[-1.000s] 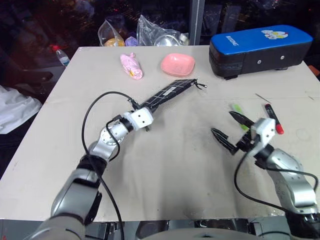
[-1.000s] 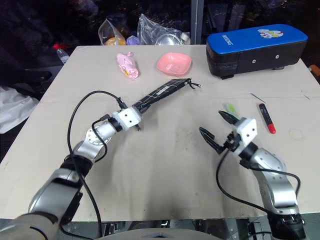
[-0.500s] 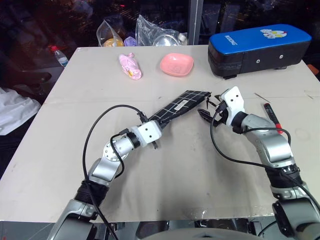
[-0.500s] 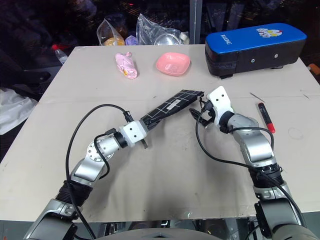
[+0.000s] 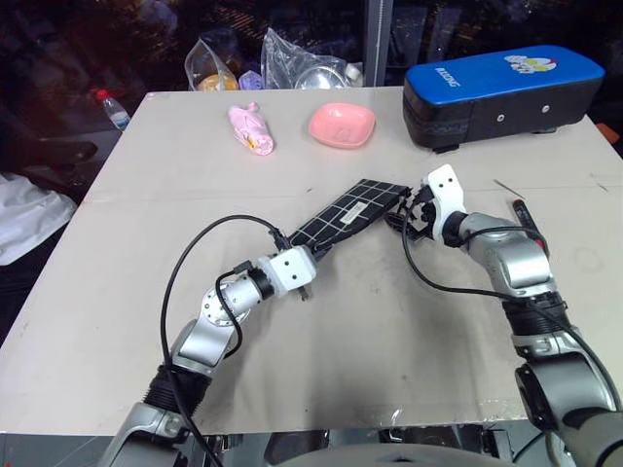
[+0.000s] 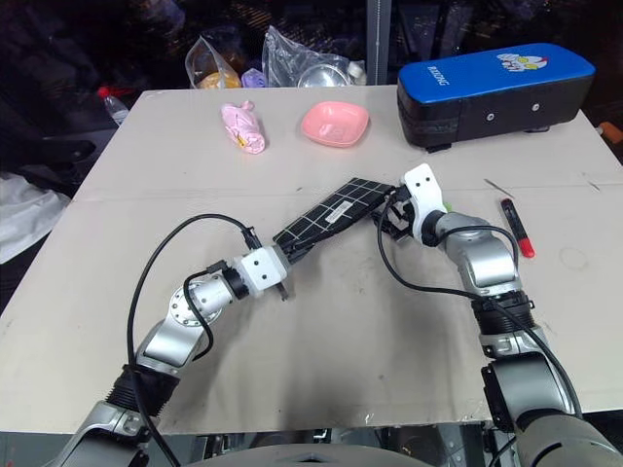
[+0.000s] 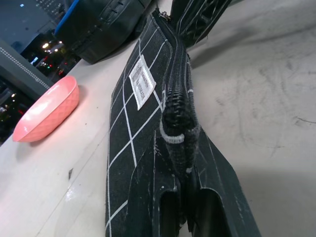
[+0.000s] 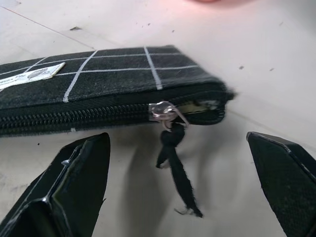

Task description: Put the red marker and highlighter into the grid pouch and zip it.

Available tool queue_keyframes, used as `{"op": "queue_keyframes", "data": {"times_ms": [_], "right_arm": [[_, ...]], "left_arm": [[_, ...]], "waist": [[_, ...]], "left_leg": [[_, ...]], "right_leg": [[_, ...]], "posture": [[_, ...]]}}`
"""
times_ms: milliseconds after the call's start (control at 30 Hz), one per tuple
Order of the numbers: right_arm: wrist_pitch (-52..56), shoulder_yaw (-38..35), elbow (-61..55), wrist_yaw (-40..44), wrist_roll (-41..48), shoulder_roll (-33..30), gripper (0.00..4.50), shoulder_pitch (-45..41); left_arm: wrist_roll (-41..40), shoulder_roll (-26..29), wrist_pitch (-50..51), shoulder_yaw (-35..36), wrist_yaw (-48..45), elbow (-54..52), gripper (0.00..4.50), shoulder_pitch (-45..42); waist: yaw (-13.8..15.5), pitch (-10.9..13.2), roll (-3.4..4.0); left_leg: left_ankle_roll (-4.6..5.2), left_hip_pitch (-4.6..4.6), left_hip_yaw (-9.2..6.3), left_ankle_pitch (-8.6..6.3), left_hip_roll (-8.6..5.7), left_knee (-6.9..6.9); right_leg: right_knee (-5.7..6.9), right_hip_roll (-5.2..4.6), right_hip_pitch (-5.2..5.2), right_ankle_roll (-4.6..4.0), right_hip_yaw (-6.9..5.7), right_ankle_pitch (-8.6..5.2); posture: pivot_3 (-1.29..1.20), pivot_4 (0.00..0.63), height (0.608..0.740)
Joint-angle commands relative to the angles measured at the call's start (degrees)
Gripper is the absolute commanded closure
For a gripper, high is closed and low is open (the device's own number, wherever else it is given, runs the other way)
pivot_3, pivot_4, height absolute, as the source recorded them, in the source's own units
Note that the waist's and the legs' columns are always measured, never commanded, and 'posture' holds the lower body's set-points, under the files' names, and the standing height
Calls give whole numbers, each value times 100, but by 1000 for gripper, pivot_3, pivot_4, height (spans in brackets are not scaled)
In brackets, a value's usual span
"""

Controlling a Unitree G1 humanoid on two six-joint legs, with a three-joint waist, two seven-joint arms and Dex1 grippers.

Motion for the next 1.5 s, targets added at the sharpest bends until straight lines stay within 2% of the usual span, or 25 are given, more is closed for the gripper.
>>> {"op": "queue_keyframes", "data": {"times_ms": [33, 133, 267, 767, 1100, 1500], "right_arm": [[-207, -159, 9, -5, 7, 29, 1326, -245], [-292, -197, 27, -29, 15, 48, 2806, -261], [-353, -156, -86, 2, -31, -30, 4474, -213], [-252, 423, -1326, 539, -262, -442, 4474, 275], [-240, 722, -1663, 788, -376, -540, 4474, 325], [-319, 621, -1639, 875, -418, -626, 4474, 287]], "left_arm": [[35, -8, -48, 42, -16, -203, 4500, 48], [45, -12, -53, 48, -12, -186, 4500, 50], [65, -18, -68, 53, -2, -158, 4500, 52], [102, -404, 99, 144, 308, -109, 4500, -99], [93, -536, 100, 184, 394, -118, 4500, -112], [88, -634, 112, 529, 802, -77, 4500, -188]], "waist": [[-5, 0, 0], [-27, 0, 0], [-54, 0, 0], [-94, 0, 0], [-92, 0, 0], [-91, 0, 0]], "left_leg": [[-2, -7, 2, 1, 0, 1], [-13, -29, 1, 8, 1, 6], [-12, -34, 2, 7, 1, 6], [-6, -36, 1, 4, 2, 6], [-11, -36, 1, 7, 4, 7], [-12, -36, 1, 7, 4, 7]], "right_leg": [[2, 0, -8, 0, 1, 1], [3, 0, -29, 2, 2, 5], [0, 0, -31, 3, 1, 6], [0, 1, -32, 4, 1, 6], [-1, 1, -32, 4, 1, 7], [-2, 1, -32, 5, 0, 7]], "posture": [[0, 150, 737], [0, 150, 737], [0, 150, 737], [0, 150, 737], [0, 150, 737], [0, 150, 737]]}}
